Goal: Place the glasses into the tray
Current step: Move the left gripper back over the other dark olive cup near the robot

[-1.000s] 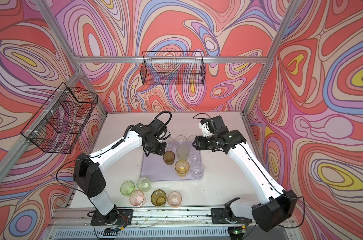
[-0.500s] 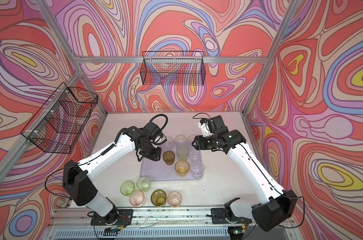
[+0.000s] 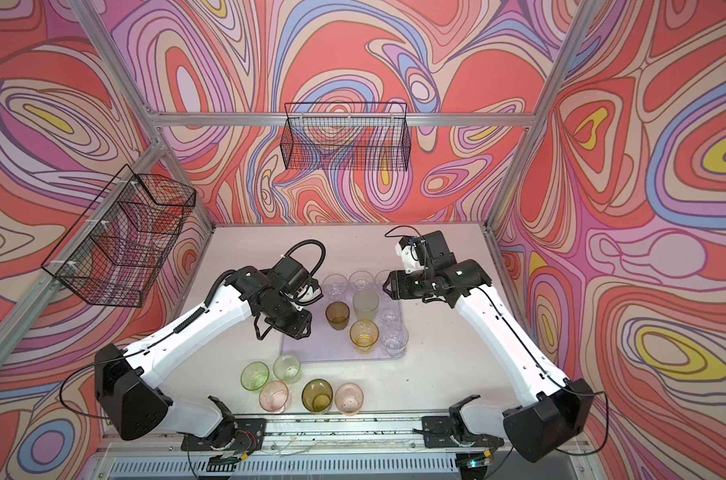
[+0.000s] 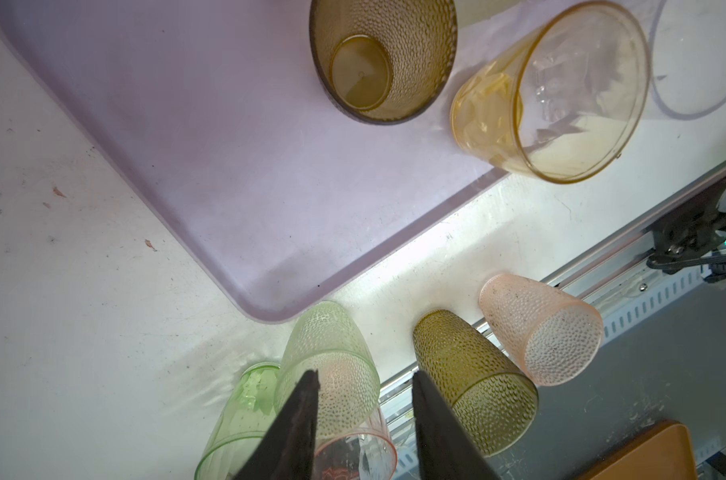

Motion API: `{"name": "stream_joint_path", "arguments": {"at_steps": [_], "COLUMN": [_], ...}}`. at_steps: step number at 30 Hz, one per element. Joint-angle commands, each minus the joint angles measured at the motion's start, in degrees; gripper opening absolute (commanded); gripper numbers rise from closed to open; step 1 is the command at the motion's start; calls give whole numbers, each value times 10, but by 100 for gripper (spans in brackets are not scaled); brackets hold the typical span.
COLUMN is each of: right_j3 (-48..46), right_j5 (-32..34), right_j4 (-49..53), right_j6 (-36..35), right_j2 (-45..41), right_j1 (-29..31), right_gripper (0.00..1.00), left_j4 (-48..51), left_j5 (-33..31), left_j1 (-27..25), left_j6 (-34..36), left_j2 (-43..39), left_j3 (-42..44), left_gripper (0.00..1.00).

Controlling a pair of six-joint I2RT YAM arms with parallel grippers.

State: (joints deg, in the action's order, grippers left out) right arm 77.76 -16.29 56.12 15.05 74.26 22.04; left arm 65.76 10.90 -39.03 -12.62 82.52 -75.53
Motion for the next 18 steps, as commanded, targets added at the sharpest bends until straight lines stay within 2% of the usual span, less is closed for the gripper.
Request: {"name": "stream_joint_path", "arguments": {"at_steps": [1, 18], "right_j3": [1, -7], "right_j5": [-7, -18], "right_j4": [-9, -17], "right_j6": [-7, -11], "right_j2": [7, 0], "right_j1": [-4, -4], "right_gripper": [55, 55], "left_j4": [28, 8], "left_j5": [-1, 9], "left_j1": [-18, -84], "left_j6": [0, -51], "left_j2": [-23, -92], "left_j3": [16, 87], "left_gripper": [41, 42]}}
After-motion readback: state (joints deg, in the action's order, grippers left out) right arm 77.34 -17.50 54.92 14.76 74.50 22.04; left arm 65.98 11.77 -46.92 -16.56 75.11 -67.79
